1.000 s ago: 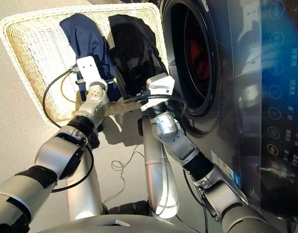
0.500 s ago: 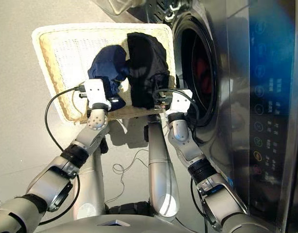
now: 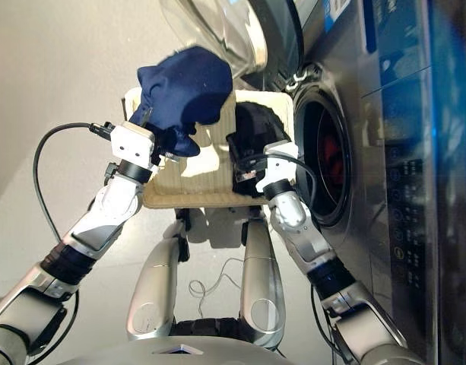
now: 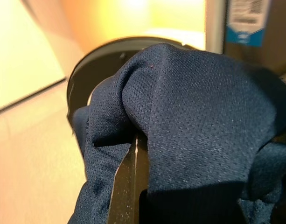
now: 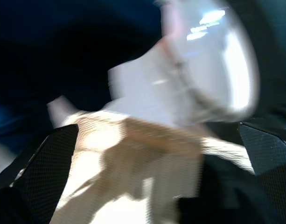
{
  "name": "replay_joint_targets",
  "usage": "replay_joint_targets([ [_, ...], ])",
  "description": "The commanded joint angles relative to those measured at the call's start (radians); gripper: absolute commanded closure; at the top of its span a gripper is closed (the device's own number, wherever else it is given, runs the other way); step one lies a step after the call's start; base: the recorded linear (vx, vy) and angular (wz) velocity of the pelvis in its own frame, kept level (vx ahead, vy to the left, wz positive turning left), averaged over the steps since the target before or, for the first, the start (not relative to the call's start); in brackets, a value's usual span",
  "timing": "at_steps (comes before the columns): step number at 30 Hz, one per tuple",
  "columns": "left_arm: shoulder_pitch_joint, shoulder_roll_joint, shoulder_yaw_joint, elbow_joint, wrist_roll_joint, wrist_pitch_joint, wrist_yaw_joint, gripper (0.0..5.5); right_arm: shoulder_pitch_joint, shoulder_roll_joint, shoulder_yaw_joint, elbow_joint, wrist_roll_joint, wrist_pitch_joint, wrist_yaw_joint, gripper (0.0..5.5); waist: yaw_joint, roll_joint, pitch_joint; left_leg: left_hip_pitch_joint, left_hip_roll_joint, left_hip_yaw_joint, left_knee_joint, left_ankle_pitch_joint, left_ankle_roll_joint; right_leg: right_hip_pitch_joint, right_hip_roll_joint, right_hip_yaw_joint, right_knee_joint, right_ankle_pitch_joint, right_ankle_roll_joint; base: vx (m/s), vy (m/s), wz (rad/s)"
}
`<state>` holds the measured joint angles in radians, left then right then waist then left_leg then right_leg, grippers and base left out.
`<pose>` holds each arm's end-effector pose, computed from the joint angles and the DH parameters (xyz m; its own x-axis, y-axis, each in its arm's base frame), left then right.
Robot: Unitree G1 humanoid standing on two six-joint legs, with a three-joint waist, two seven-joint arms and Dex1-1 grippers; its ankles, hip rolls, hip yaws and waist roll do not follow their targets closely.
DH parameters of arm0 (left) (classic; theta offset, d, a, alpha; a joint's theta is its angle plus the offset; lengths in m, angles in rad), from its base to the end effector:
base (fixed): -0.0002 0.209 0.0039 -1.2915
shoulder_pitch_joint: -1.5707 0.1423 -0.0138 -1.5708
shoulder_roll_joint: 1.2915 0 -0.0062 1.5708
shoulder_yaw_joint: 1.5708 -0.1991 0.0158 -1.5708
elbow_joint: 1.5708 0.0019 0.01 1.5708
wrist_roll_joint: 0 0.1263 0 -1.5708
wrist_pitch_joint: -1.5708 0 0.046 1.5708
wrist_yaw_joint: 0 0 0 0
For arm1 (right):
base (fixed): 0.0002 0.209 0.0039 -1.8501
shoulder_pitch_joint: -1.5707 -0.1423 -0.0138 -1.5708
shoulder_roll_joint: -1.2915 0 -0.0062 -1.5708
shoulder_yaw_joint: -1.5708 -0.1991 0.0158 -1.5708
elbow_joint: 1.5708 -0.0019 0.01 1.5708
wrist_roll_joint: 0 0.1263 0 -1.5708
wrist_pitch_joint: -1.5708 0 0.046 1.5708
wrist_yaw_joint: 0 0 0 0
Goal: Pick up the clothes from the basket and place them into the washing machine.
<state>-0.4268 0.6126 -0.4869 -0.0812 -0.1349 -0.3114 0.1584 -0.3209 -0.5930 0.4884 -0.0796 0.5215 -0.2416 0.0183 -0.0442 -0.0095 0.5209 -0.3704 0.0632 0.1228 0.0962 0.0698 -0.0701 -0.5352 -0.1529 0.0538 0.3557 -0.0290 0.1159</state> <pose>0.2415 0.1578 0.1262 0.7153 -0.5077 0.4802 0.2559 0.8297 0.4961 0.2307 -0.1649 0.1004 0.7891 0.5329 0.3056 -0.5102 0.8456 -0.1571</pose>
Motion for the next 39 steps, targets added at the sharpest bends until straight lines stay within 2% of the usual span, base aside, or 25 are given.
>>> replay_joint_targets([
  [1,0.043,0.033,0.001,-0.126,0.026,-0.097,-0.036,5.5,-0.041,-0.025,-0.014,-0.098,0.016,-0.021,0.047,0.0,0.007,-0.021,-0.058,0.036,-0.076,0.022,-0.041,-0.004,-0.004,0.109,0.013,-0.043,-0.211,0.135,0.058,0.0,0.0,0.0],
  [4,0.059,0.033,-0.02,-0.119,0.022,-0.103,-0.043,5.5,-0.115,-0.015,0.015,-0.078,-0.023,-0.019,0.025,0.0,0.014,-0.013,-0.068,0.06,-0.077,0.017,-0.064,0.005,-0.005,0.121,0.016,-0.047,-0.211,0.13,0.055,0.019,-0.003,0.007],
  [5,0.058,0.065,-0.043,-0.131,0.046,-0.104,-0.054,5.5,-0.169,-0.009,0.038,-0.07,-0.064,-0.013,0.015,0.0,0.02,-0.004,-0.079,0.076,-0.075,0.016,-0.072,0.006,-0.005,0.128,0.017,-0.046,-0.204,0.124,0.054,0.0,0.0,0.0],
  [13,0.052,0.082,-0.091,-0.126,0.051,-0.101,-0.052,5.5,-0.302,0.086,0.114,-0.028,-0.132,-0.01,-0.024,0.0,0.031,0.009,-0.089,0.103,-0.075,0.015,-0.064,0.0,0.0,0.146,0.018,-0.037,-0.189,0.111,0.053,0.007,0.001,0.001],
  [30,-0.002,0.076,-0.12,-0.114,0.109,-0.097,-0.021,5.5,-0.383,0.162,0.156,0.058,-0.202,-0.007,-0.059,0.0,0.043,0.011,-0.089,0.079,-0.078,0.009,-0.063,0.013,0.002,0.126,0.013,-0.03,-0.197,0.122,0.052,0.0,0.0,0.0],
  [31,-0.002,0.075,-0.12,-0.112,0.112,-0.097,-0.02,5.5,-0.38,0.16,0.157,0.055,-0.204,-0.008,-0.057,1.64,0.043,0.01,-0.088,0.078,-0.079,0.008,-0.064,0.015,0.002,0.125,0.012,-0.03,-0.198,0.123,0.052,0.0,0.0,0.0],
  [33,-0.005,0.073,-0.122,-0.11,0.119,-0.097,-0.016,5.5,-0.374,0.159,0.154,0.051,-0.209,-0.012,-0.06,5.5,0.043,0.01,-0.086,0.077,-0.079,0.007,-0.065,0.016,0.003,0.125,0.011,-0.03,-0.201,0.125,0.052,0.0,0.0,0.0],
  [39,-0.016,0.075,-0.122,-0.115,0.143,-0.102,-0.01,5.5,-0.359,0.147,0.148,0.052,-0.22,-0.016,-0.059,5.5,0.044,0.011,-0.081,0.073,-0.082,0.005,-0.067,0.021,0.004,0.122,0.007,-0.031,-0.202,0.129,0.052,0.0,0.0,0.0],
])
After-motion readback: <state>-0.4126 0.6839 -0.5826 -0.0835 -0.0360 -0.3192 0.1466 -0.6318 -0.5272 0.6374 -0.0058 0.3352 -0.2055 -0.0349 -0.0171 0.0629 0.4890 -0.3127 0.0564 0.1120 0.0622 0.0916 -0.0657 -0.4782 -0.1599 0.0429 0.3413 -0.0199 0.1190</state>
